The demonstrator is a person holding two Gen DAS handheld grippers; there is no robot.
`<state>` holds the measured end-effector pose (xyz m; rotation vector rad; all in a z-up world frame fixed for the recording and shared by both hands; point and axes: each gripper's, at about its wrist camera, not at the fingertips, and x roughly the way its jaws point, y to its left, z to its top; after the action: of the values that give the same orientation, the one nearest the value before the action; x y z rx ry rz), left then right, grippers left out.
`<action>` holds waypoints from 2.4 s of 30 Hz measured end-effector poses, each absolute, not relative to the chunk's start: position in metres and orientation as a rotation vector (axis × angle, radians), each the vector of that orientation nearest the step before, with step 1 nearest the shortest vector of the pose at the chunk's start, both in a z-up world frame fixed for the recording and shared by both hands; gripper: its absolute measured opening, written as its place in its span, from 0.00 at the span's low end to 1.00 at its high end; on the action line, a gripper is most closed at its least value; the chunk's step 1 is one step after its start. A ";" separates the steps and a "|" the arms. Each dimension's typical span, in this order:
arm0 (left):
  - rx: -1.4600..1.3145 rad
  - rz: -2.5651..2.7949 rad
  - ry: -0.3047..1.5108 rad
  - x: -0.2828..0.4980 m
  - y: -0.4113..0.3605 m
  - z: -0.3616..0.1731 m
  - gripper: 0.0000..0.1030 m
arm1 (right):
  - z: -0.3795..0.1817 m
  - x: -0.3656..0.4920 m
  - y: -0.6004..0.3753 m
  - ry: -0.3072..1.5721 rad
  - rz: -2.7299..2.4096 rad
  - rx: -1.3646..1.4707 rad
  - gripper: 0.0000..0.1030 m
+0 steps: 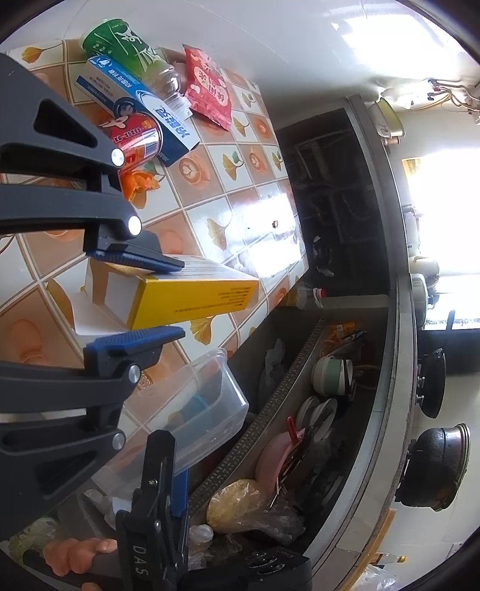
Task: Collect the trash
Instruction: 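Carry the yellow box and clear container over the blue wastebasket with both tools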
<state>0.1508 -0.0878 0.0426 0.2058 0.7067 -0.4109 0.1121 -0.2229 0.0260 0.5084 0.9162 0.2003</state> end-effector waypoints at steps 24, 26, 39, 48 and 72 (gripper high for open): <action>0.151 -0.437 0.676 0.146 -0.072 0.055 0.28 | 0.029 0.104 -0.217 0.913 0.170 0.510 0.75; 0.148 -0.438 0.676 0.145 -0.073 0.056 0.28 | 0.030 0.104 -0.217 0.910 0.171 0.511 0.75; 0.151 -0.452 0.670 0.141 -0.080 0.062 0.28 | 0.031 0.102 -0.219 0.905 0.177 0.513 0.75; 0.151 -0.457 0.673 0.142 -0.081 0.061 0.28 | 0.031 0.101 -0.221 0.905 0.179 0.515 0.75; 0.165 -0.672 0.787 0.177 -0.191 0.057 0.28 | 0.024 0.059 -0.314 0.793 -0.026 0.668 0.75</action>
<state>0.1766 -0.1912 0.0570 0.1646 0.7872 -0.6722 0.0586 -0.3137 0.0244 0.6678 0.7929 -0.0260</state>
